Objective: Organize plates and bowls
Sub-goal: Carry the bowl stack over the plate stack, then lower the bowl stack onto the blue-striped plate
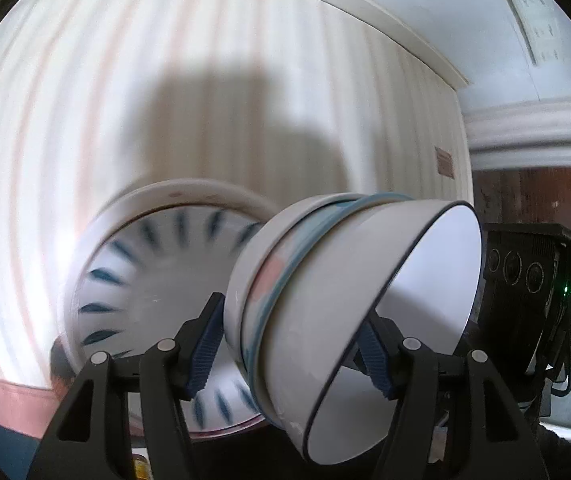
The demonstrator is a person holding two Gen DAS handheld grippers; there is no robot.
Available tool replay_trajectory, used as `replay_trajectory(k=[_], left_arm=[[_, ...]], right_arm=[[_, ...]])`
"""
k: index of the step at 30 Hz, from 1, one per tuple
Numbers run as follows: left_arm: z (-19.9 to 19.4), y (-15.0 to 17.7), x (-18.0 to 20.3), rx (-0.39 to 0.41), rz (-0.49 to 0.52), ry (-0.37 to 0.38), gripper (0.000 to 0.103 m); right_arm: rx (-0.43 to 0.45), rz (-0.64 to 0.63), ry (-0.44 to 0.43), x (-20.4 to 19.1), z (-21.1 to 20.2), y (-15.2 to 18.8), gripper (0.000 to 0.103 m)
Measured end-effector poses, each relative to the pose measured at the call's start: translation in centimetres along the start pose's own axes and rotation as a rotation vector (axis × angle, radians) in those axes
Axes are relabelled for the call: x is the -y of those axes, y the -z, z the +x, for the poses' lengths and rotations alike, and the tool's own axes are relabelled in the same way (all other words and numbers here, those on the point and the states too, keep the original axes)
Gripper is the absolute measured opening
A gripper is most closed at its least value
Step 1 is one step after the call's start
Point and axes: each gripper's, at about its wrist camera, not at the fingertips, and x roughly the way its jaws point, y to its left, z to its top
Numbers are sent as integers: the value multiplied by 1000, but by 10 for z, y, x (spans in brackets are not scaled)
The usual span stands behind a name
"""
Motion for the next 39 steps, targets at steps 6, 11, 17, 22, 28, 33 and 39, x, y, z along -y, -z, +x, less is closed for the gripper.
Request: replay_trajectory(k=[6, 11, 17, 22, 28, 33, 39], left_arm=[[-3, 10, -35, 11, -85, 0, 60], [3, 12, -51, -1, -113, 4, 61], [4, 14, -59, -4, -117, 8, 61], [0, 17, -65, -3, -113, 12, 61], [2, 17, -65, -7, -109, 18, 62], [-3, 21, -61, 0, -91, -23, 62], [-23, 32, -50, 76, -51, -167, 61]], right_arm=[[-78, -42, -7, -23, 45, 3, 60], [-118, -42, 3, -34, 72, 3, 60], [-131, -38, 11, -28, 74, 21, 60], [-131, -42, 18, -33, 69, 23, 60], [-137, -33, 29, -33, 65, 25, 60], [-145, -44, 60, -39, 66, 29, 61], [-128, -71, 138, -53, 53, 37, 62]])
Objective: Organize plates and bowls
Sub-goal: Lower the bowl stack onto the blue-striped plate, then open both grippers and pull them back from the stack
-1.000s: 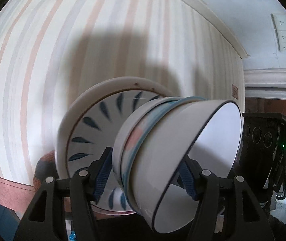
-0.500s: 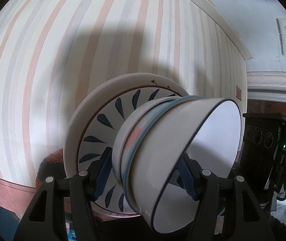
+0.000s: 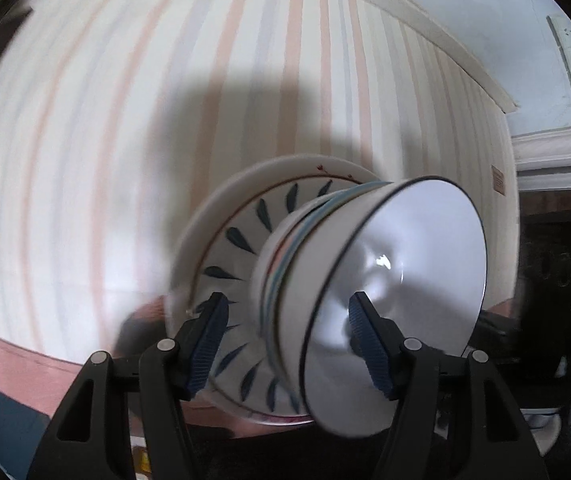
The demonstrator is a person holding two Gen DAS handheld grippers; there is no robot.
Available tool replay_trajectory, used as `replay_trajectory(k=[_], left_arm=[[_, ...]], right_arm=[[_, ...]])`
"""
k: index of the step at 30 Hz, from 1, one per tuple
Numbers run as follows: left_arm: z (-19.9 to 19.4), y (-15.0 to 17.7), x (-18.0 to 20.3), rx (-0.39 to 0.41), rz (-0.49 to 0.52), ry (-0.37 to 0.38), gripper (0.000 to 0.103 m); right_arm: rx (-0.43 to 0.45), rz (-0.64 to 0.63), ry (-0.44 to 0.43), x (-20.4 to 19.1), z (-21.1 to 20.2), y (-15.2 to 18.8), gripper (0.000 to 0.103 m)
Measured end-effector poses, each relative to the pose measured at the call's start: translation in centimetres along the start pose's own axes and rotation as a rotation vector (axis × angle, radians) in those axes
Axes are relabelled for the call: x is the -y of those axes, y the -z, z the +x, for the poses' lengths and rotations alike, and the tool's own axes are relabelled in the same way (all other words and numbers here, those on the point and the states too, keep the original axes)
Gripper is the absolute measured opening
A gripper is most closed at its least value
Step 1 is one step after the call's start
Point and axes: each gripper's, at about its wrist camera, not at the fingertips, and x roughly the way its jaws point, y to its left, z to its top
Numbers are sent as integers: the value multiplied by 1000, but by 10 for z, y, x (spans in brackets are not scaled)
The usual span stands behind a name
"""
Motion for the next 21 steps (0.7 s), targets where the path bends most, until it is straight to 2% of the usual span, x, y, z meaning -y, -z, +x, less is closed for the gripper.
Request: replay_trajectory(k=[6, 8, 10, 11, 13, 18, 21], left_arm=[[-36, 25, 6, 123, 35, -109, 61], [-51, 37, 8, 181, 55, -139, 61], [-63, 48, 11, 237, 68, -174, 62], [-68, 52, 13, 263, 75, -190, 64], [-79, 63, 15, 308, 95, -227, 84], [-106, 90, 19, 408, 136, -290, 95], [-125, 109, 23, 469, 158, -306, 95]], right_arm=[[84, -73, 94, -31, -38, 17, 63], [130, -102, 148, -45, -53, 27, 67], [177, -124, 192, -57, -66, 36, 77], [212, -133, 232, -64, -73, 43, 81], [266, -135, 292, -76, -85, 54, 91], [415, -113, 409, -100, -115, 91, 95], [486, -105, 458, -115, -133, 115, 96]])
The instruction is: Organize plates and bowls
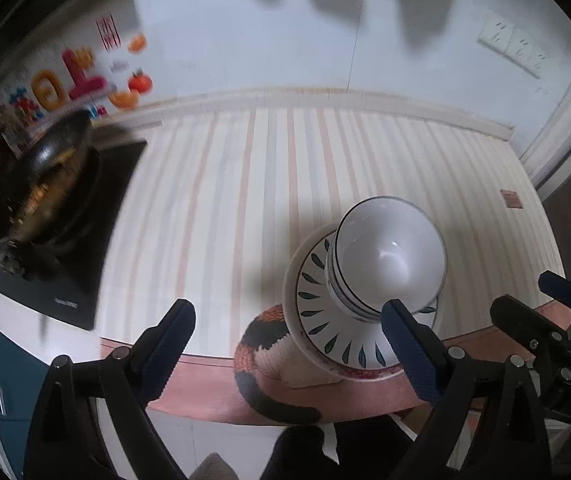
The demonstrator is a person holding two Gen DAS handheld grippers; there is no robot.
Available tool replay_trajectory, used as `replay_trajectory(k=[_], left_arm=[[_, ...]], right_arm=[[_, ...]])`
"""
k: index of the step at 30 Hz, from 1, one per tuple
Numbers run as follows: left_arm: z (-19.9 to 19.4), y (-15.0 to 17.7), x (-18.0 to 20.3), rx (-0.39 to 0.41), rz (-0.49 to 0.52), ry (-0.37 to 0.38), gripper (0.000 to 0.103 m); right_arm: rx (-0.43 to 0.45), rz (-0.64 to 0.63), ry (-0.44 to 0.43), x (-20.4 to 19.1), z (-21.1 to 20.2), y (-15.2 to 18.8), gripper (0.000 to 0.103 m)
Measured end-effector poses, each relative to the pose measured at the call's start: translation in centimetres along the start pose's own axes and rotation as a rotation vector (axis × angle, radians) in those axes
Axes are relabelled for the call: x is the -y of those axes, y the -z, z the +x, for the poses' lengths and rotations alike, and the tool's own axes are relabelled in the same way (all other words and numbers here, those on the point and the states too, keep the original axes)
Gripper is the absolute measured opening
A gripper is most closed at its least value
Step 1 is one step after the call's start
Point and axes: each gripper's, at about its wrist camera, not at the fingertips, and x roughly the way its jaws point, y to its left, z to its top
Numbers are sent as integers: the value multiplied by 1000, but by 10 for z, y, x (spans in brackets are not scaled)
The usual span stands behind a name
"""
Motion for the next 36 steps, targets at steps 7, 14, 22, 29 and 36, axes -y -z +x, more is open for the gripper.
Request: replay_trajectory(k=[7, 14, 22, 29, 36], left_arm=[[-70, 21, 2, 112, 7, 9, 95], [-144, 56, 11, 249, -3, -5, 100], [-202, 105, 22, 310, -37, 2, 103], [-238, 142, 25, 356, -46, -40, 103], [-250, 164, 27, 366, -59, -57, 103]], right_arm=[[116, 0, 53, -12, -81, 29, 97], [238, -13, 76, -22, -169, 69, 99], [338, -37, 84, -23, -252, 125, 100], [390, -77, 103, -29, -298, 170, 101], [419, -89, 104, -29, -318, 188, 101]])
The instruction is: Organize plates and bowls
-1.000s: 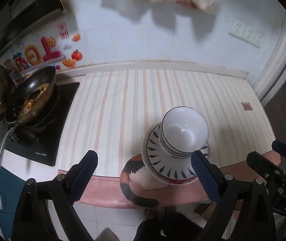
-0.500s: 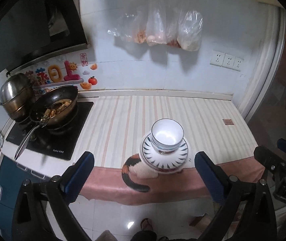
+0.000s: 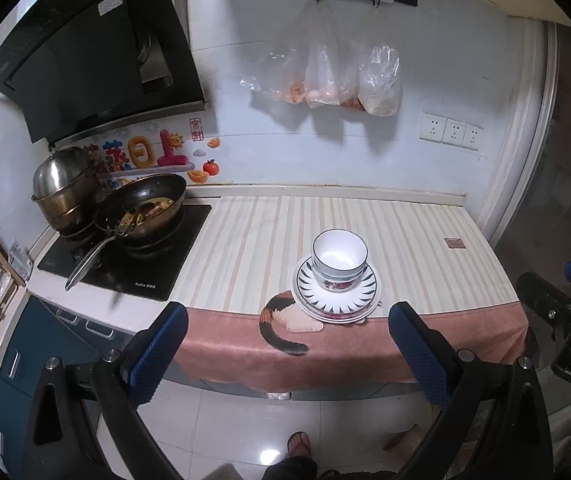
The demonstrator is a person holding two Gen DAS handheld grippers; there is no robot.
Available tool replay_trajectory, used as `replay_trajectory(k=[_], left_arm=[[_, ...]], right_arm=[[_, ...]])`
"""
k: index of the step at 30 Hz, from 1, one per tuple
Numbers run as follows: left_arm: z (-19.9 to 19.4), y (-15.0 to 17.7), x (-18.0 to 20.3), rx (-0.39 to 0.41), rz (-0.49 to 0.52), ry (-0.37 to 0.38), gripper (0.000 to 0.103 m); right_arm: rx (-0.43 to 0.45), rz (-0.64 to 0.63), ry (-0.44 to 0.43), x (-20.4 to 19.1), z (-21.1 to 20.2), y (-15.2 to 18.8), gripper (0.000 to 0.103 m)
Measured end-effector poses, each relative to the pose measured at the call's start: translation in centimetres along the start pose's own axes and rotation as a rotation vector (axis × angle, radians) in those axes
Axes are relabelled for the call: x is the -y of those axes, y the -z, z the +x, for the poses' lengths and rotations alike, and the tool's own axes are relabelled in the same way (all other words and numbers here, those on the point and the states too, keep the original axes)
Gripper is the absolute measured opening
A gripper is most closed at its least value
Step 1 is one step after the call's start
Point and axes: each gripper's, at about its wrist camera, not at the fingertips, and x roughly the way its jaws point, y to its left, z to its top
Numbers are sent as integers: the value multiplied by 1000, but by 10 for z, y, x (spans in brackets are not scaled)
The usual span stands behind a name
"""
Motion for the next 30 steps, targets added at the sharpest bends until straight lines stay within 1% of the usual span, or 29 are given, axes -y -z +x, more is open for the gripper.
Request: replay_trajectory(k=[3, 8, 17, 30], left_arm=[[-3, 4, 1, -5, -20, -3, 103], [-10, 9, 5, 3, -12, -19, 103], [-15, 8, 12, 16, 5, -21, 103], [-18, 9, 16, 9, 5, -22, 103]], right_arm=[[0, -8, -6, 3, -3, 2, 101], [-8, -13, -7, 10, -4, 4, 101], [-12, -13, -9, 20, -3, 2, 101], [-23, -11, -14, 19, -3, 8, 101]])
